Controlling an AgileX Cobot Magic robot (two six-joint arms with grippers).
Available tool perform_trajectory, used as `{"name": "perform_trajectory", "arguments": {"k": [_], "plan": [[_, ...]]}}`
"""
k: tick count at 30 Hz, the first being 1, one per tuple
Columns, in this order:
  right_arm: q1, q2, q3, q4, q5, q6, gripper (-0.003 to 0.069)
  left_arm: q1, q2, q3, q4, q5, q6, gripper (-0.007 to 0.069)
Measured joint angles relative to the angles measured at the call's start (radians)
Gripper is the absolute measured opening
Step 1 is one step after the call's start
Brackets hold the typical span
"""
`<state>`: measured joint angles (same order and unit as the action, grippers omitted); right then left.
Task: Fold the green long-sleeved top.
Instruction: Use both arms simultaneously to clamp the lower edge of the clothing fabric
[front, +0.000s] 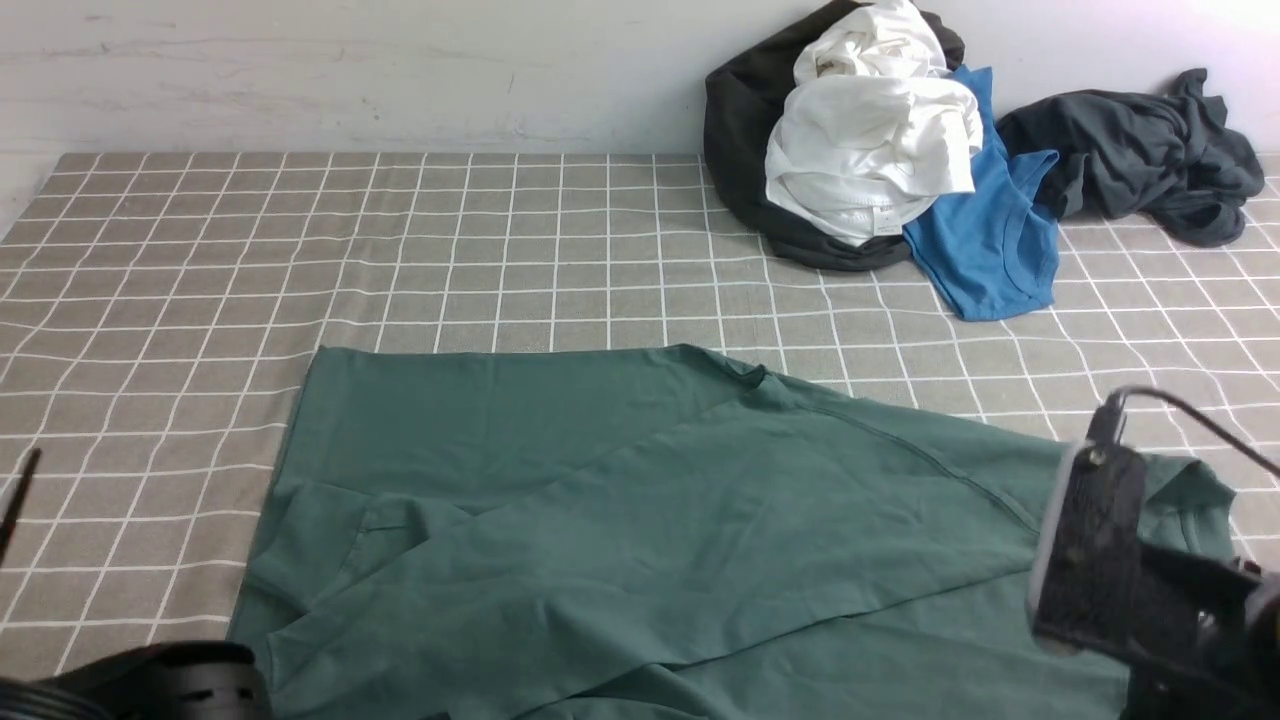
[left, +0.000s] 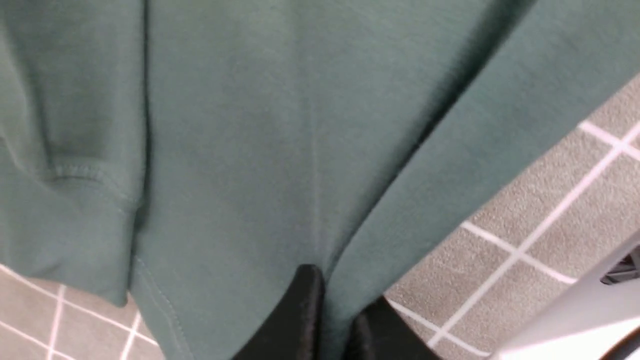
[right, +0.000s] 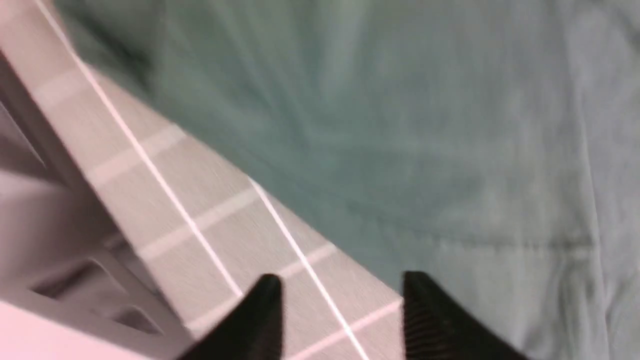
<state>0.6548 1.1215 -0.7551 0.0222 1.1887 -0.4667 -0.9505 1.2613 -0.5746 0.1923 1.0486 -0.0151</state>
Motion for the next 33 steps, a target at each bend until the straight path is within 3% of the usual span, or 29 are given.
{"name": "perform_trajectory", "arguments": {"k": [5,10,17,28,33], "plan": [[0.0,0.0,0.132,-0.107,-0.116,-0.001,0.0551,0.072,-0.003,0.0,-0.029,-0.011,0.046,0.0023],[0.0,0.001,0.276,-0.193,-0.287,-0.019,0.0598,0.106,-0.003,0.0,-0.031,-0.036,0.054,0.0023],[0.0,0.098,0.382,-0.287,-0.497,-0.012,0.0562,0.109,-0.003,0.0,-0.031,-0.056,0.062,0.0023],[0.0,0.224,0.311,-0.302,-0.494,0.008,0.0484,0.109,-0.003,0.001,-0.031,-0.058,0.078,0.0023],[0.0,0.235,0.27,-0.328,-0.507,0.014,0.0361,0.109,-0.003,0.001,-0.031,-0.058,0.078,0.0023]]}}
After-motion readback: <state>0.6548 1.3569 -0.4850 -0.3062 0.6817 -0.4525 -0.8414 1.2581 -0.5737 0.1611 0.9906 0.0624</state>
